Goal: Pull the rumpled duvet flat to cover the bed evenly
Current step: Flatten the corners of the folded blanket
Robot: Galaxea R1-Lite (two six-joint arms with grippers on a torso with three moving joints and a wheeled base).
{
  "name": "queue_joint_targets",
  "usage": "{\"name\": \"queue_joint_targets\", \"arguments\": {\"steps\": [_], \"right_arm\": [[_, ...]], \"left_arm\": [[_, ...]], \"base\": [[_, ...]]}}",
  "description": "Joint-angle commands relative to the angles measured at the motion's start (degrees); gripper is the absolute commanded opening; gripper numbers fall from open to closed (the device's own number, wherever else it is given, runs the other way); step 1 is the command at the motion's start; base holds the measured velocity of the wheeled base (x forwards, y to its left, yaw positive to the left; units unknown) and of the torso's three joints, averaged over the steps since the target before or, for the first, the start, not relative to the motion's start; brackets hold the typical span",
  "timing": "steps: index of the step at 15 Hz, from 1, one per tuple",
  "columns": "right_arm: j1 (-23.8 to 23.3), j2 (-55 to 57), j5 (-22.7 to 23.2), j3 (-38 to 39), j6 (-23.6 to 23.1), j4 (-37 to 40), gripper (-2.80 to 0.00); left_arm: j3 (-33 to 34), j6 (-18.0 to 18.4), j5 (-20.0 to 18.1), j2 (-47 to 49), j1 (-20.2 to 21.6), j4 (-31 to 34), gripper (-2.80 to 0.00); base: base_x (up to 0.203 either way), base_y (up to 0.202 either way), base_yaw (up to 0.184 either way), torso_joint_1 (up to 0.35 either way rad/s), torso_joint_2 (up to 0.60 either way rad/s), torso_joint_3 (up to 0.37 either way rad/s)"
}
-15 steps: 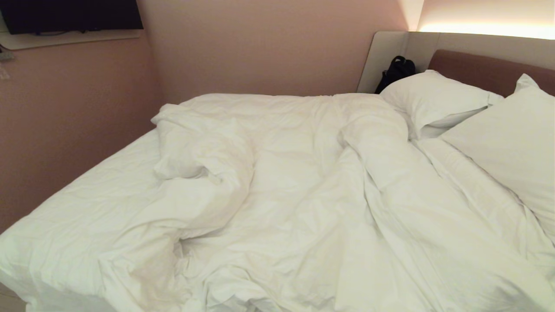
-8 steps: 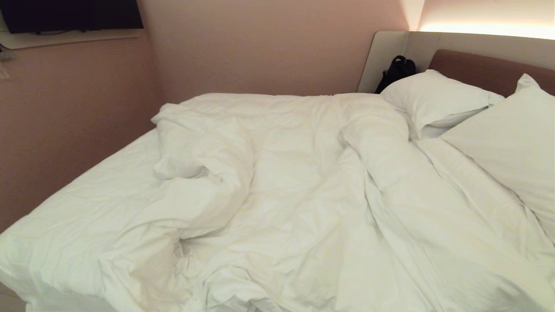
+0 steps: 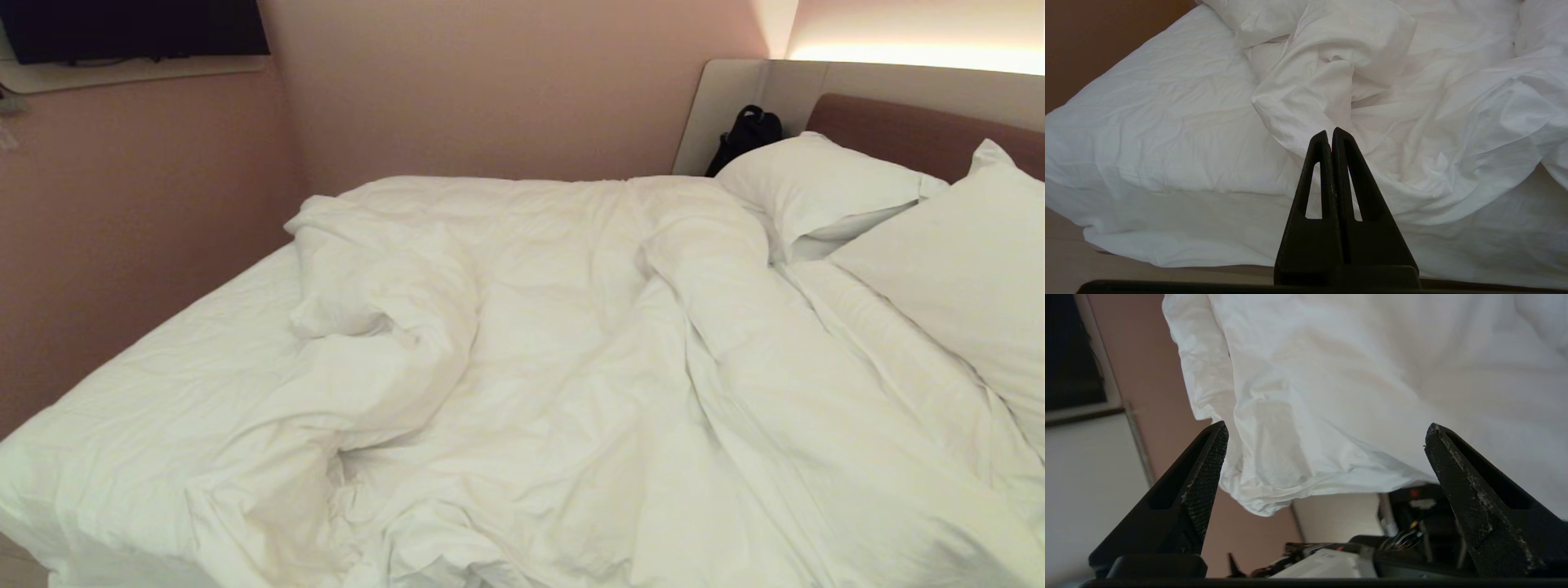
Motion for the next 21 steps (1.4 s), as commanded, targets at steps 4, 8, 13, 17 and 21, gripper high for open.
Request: {"name": "queue_joint_targets", "arguments": {"steps": [4, 8, 13, 17, 21], "right_arm": [[-0.1, 7.8, -29.5, 0.4, 4.7, 2.7, 0.00], [0.1, 10.3, -35.6, 0.5, -3.5, 0.5, 0.00], [0.2, 12.2, -21.4, 0.3, 1.6, -4.1, 0.00], [1.5, 8.8, -7.1, 0.1, 12.5, -3.8, 0.00], [2.3, -0.6, -1.1, 0.1, 22.1, 0.4, 0.00]], "left_arm": [[-0.1, 0.0, 0.0, 0.0, 0.0, 0.0, -2.80], [0.0, 0.0, 0.0, 0.0, 0.0, 0.0, -2.80], [0.0, 0.0, 0.0, 0.0, 0.0, 0.0, -2.80], [0.0, 0.0, 0.0, 0.0, 0.0, 0.0, -2.80], [0.0, 0.0, 0.0, 0.0, 0.0, 0.0, -2.80]], "base": [[0.000, 0.000, 0.000, 0.000, 0.00, 0.000], [0.000, 0.000, 0.000, 0.000, 0.00, 0.000], [0.000, 0.000, 0.000, 0.000, 0.00, 0.000], [0.000, 0.000, 0.000, 0.000, 0.00, 0.000], [0.000, 0.000, 0.000, 0.000, 0.00, 0.000]]}}
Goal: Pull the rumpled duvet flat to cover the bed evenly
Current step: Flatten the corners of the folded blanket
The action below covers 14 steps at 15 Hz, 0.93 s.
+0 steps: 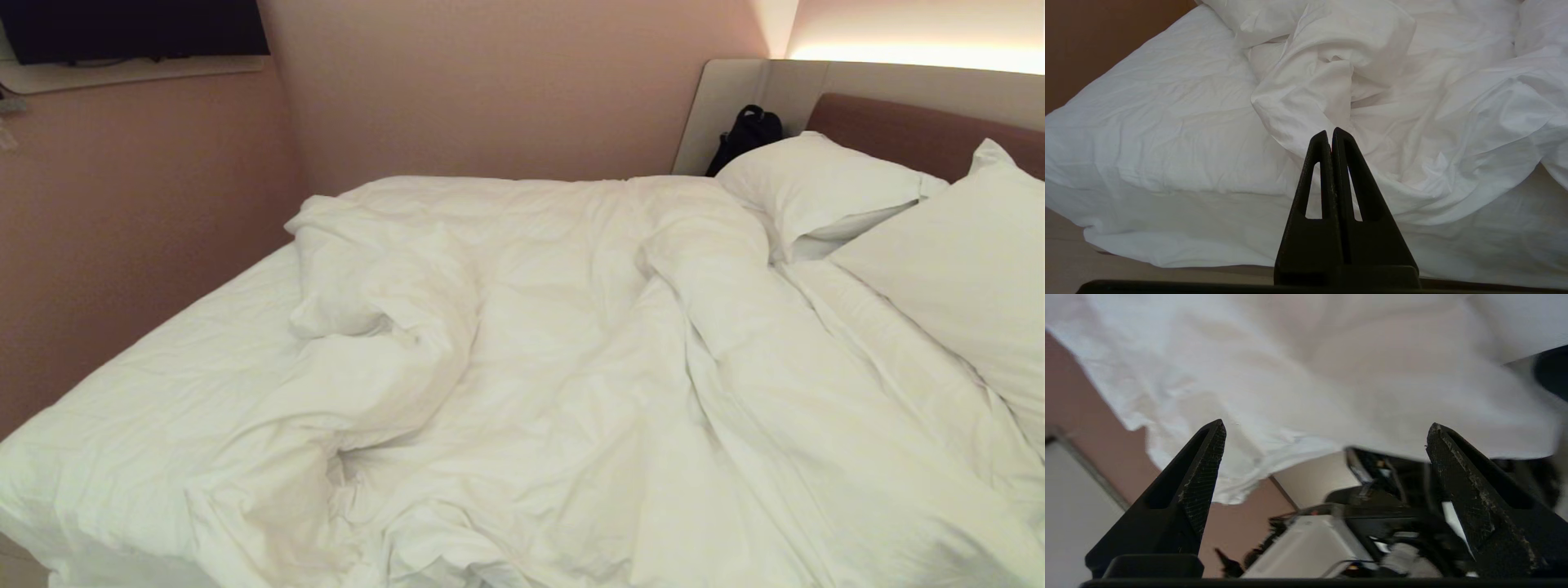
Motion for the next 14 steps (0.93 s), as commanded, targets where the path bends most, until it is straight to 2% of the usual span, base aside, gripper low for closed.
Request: {"name": "queue_joint_targets", "arguments": {"steps": [1, 6, 11, 13, 14], "right_arm": [[0.7, -6.8, 15.6, 0.0, 15.6, 3.6, 0.00], [6.0, -21.5, 18.8, 0.0, 17.2, 4.6, 0.00], [21.9, -30.3, 21.9, 0.1, 16.9, 4.7, 0.00], [27.0, -31.6, 19.9, 0.3, 14.5, 4.7, 0.00], [27.2, -31.7, 14.7, 0.5, 10.5, 4.7, 0.00]], "left_arm": [[-0.1, 0.0, 0.0, 0.0, 0.0, 0.0, -2.80], [0.0, 0.0, 0.0, 0.0, 0.0, 0.0, -2.80], [0.0, 0.0, 0.0, 0.0, 0.0, 0.0, -2.80], [0.0, 0.0, 0.0, 0.0, 0.0, 0.0, -2.80], [0.0, 0.0, 0.0, 0.0, 0.0, 0.0, -2.80]], "base": [[0.000, 0.000, 0.000, 0.000, 0.00, 0.000], [0.000, 0.000, 0.000, 0.000, 0.00, 0.000], [0.000, 0.000, 0.000, 0.000, 0.00, 0.000], [0.000, 0.000, 0.000, 0.000, 0.00, 0.000], [0.000, 0.000, 0.000, 0.000, 0.00, 0.000]]}}
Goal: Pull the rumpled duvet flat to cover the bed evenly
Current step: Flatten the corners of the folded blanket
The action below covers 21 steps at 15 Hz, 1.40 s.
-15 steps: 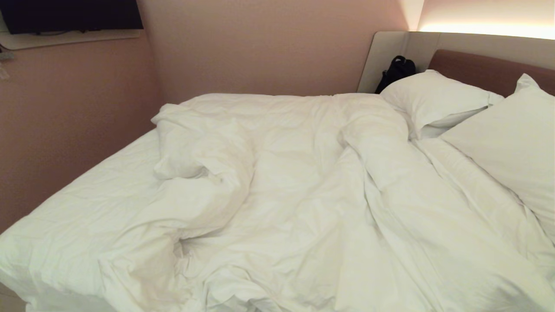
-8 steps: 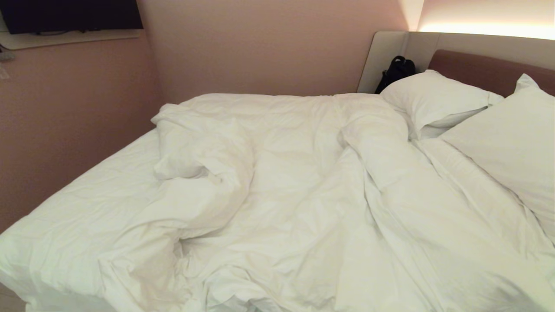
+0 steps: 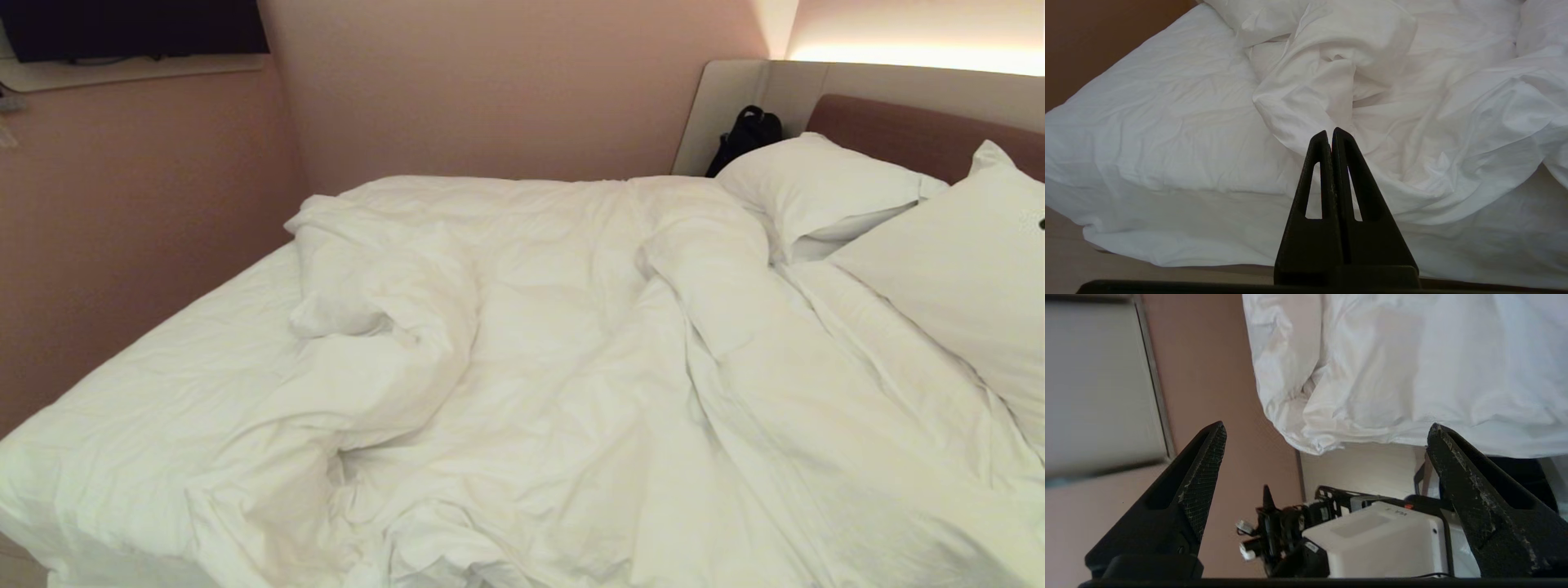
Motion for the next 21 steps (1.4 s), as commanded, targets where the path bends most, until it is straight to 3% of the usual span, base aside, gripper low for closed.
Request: {"name": "queue_joint_targets", "arguments": {"steps": [1, 3, 5, 8, 11, 16, 21], "right_arm": [[1.1, -1.2, -12.1, 0.9, -10.4, 2.6, 0.00], [-3.0, -1.3, -19.4, 4.7, -21.5, 2.6, 0.00], [-8.1, -1.2, -21.6, 7.4, -28.5, 2.6, 0.00], [-16.6, 2.5, -22.2, 11.5, -35.3, 2.6, 0.00], [-19.5, 9.1, -22.9, 17.4, -37.4, -1.2, 0.00], [-21.0, 18.7, -28.4, 26.3, -38.9, -17.0, 0.00], [-24.0, 26.5, -30.6, 27.0, -41.1, -27.0, 0.00]], "left_arm": [[0.0, 0.0, 0.0, 0.0, 0.0, 0.0, -2.80], [-0.1, 0.0, 0.0, 0.0, 0.0, 0.0, -2.80], [0.0, 0.0, 0.0, 0.0, 0.0, 0.0, -2.80], [0.0, 0.0, 0.0, 0.0, 0.0, 0.0, -2.80], [0.0, 0.0, 0.0, 0.0, 0.0, 0.0, -2.80], [0.0, 0.0, 0.0, 0.0, 0.0, 0.0, -2.80], [0.0, 0.0, 0.0, 0.0, 0.0, 0.0, -2.80]], "base": [[0.000, 0.000, 0.000, 0.000, 0.00, 0.000], [0.000, 0.000, 0.000, 0.000, 0.00, 0.000], [0.000, 0.000, 0.000, 0.000, 0.00, 0.000], [0.000, 0.000, 0.000, 0.000, 0.00, 0.000], [0.000, 0.000, 0.000, 0.000, 0.00, 0.000], [0.000, 0.000, 0.000, 0.000, 0.00, 0.000], [0.000, 0.000, 0.000, 0.000, 0.00, 0.000]]}}
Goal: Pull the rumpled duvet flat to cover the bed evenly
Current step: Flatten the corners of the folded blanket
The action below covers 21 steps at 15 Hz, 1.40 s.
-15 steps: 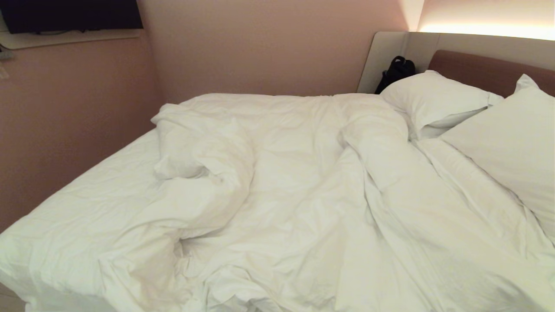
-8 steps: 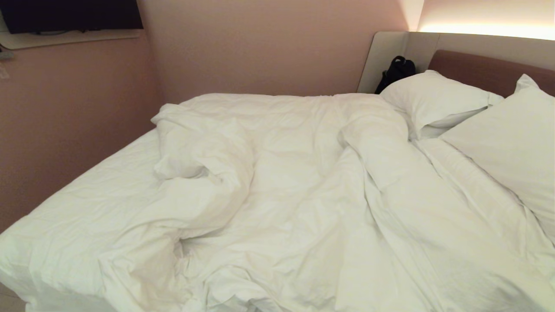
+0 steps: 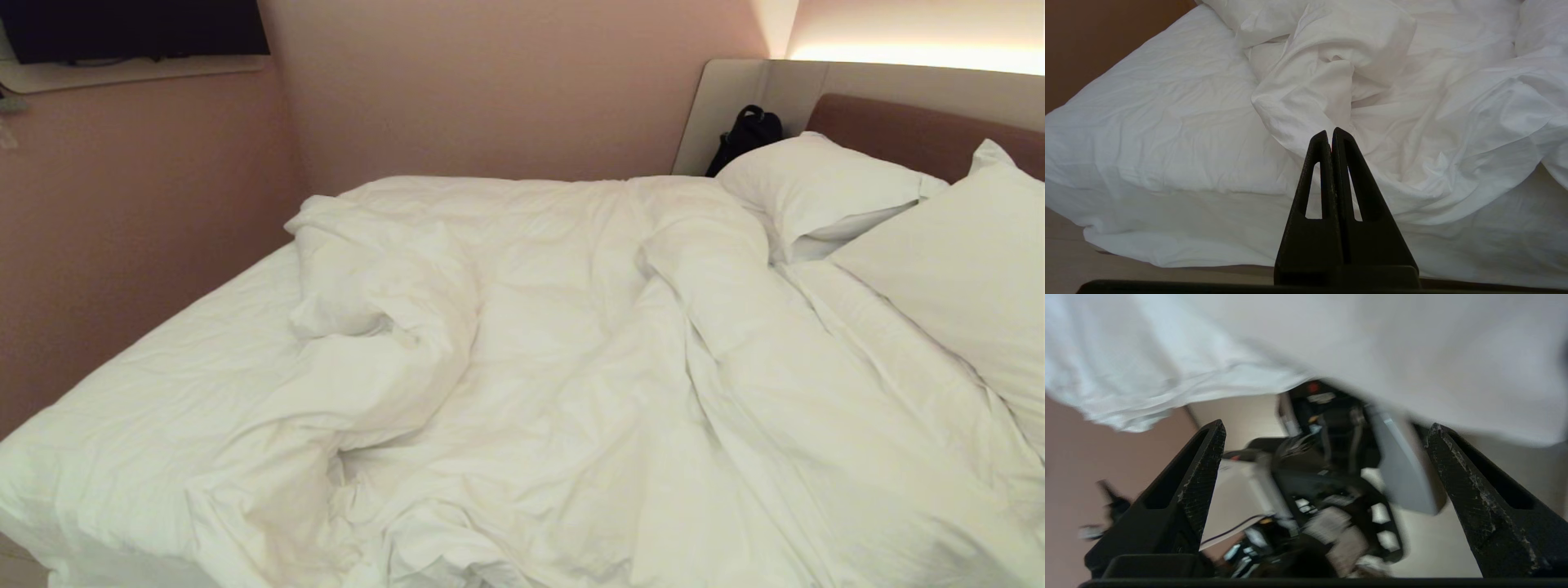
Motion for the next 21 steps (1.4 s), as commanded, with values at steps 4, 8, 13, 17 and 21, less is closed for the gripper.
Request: {"name": "queue_joint_targets", "arguments": {"steps": [4, 8, 13, 17, 21], "right_arm": [[-1.3, 8.8, -2.1, -2.1, -5.5, -17.4, 0.00], [-1.1, 11.5, -5.1, -2.2, -9.3, -20.9, 0.00], [-0.6, 12.9, -4.6, -1.7, -14.8, -20.9, 0.00], [1.4, 11.6, -4.0, 0.6, -15.3, -18.3, 0.00], [2.5, 7.0, -1.4, 5.5, -15.5, -17.2, 0.00]], "left_arm": [[0.0, 0.0, 0.0, 0.0, 0.0, 0.0, -2.80], [-0.1, 0.0, 0.0, 0.0, 0.0, 0.0, -2.80], [0.0, 0.0, 0.0, 0.0, 0.0, 0.0, -2.80], [-0.1, 0.0, 0.0, 0.0, 0.0, 0.0, -2.80], [0.0, 0.0, 0.0, 0.0, 0.0, 0.0, -2.80]], "base": [[0.000, 0.000, 0.000, 0.000, 0.00, 0.000], [0.000, 0.000, 0.000, 0.000, 0.00, 0.000], [0.000, 0.000, 0.000, 0.000, 0.00, 0.000], [0.000, 0.000, 0.000, 0.000, 0.00, 0.000], [0.000, 0.000, 0.000, 0.000, 0.00, 0.000]]}}
